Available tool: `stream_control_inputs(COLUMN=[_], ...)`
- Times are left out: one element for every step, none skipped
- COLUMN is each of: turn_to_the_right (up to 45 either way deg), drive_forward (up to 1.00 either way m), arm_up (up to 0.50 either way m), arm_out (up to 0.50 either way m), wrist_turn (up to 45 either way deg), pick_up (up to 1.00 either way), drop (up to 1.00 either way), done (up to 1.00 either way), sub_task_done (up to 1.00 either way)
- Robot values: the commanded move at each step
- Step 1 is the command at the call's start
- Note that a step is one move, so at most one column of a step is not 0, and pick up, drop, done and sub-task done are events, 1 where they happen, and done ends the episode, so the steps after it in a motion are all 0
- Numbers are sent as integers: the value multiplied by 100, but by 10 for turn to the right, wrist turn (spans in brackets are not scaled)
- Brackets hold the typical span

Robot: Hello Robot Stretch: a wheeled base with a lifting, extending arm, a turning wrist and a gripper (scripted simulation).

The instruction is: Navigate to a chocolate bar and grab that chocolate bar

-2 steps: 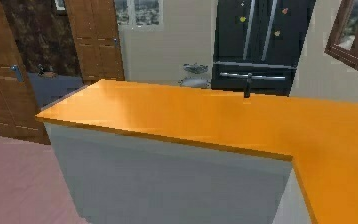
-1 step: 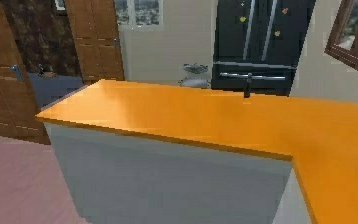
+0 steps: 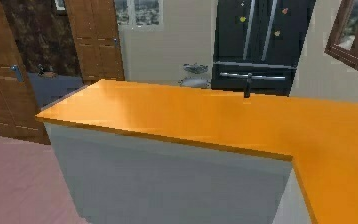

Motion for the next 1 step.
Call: stream_control_inputs(turn_to_the_right=[0], drive_forward=[0], arm_up=[-14], arm_out=[0], wrist_turn=[0], pick_up=[0], drop=[0], done=[0], sub_task_done=[0])
